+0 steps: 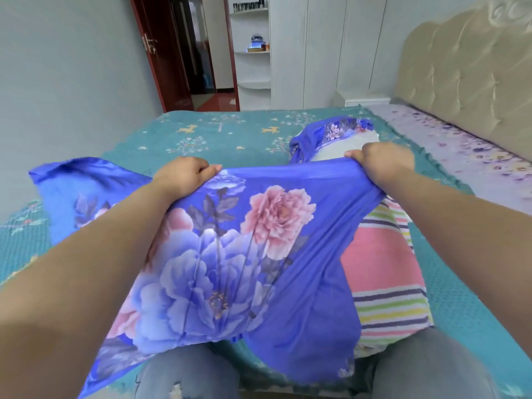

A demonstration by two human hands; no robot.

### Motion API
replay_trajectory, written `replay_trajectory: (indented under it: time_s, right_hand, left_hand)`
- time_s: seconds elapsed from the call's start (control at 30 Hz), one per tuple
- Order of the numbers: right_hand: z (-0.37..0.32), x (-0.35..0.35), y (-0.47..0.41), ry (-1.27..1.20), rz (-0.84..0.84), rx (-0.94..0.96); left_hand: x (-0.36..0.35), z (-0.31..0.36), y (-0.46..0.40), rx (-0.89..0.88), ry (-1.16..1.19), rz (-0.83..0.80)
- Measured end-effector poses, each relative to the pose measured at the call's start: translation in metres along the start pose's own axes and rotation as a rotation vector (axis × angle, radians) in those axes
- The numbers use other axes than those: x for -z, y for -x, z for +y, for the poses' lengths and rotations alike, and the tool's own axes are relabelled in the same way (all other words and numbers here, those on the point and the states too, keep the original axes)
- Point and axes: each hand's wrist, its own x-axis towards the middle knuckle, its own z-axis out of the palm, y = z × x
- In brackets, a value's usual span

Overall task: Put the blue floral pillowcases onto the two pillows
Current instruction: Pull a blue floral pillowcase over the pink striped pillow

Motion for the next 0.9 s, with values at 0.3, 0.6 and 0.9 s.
replay_trajectory:
  time_s: [0.3,0.6,0.9]
  right_hand:
    - [-0.052,-0.042,0.05,-0.668,-0.24,-0.257]
    - [-0.067,-0.061,0.166,-0.976,-0.043,-0.355]
    - [-0.083,-0.062,0.223,-0.952,-0.29,-0.264]
  left_hand:
    - [-0.082,-0.001,0.04,0.105,-0.034,0.08]
    - [-0.099,-0.012,0.109,0.107,0.215,0.421]
    - [-0.086,-0.004,0.161,0.26,0.058,0.306]
